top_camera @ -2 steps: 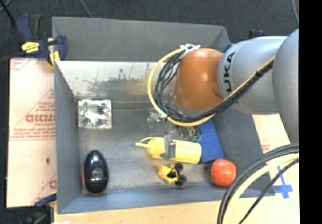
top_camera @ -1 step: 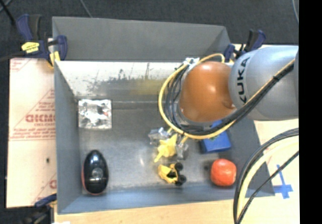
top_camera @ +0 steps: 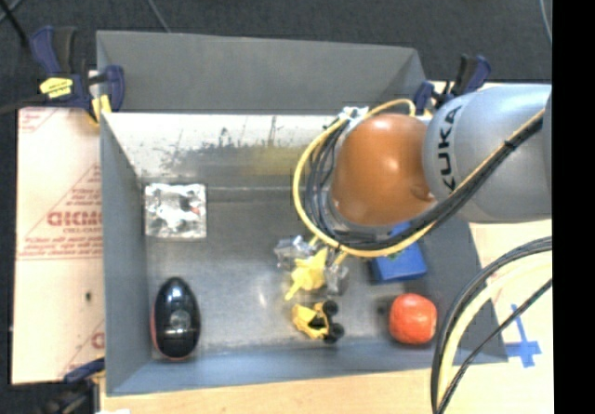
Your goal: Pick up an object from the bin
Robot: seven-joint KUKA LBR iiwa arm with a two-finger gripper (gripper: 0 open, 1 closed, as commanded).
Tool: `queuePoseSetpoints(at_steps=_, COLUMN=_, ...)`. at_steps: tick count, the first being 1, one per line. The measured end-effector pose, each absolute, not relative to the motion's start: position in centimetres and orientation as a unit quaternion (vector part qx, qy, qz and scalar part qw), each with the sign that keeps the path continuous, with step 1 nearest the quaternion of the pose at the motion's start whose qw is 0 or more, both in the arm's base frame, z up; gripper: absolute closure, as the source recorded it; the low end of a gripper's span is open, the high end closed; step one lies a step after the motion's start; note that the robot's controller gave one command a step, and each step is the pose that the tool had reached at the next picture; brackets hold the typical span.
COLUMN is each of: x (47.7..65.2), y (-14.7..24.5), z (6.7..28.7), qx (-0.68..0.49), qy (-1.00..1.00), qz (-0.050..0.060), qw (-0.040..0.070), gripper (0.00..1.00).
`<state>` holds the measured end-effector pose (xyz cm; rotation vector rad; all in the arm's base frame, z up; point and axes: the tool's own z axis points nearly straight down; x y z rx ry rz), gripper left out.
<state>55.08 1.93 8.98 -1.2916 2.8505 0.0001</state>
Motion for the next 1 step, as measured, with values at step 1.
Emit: queuePoseSetpoints(at_steps=1, x=55.43, y=1.04, z=24.85, qx=-0.420, qy=0.907, qz=-0.001, qw=0.010, gripper=1.00)
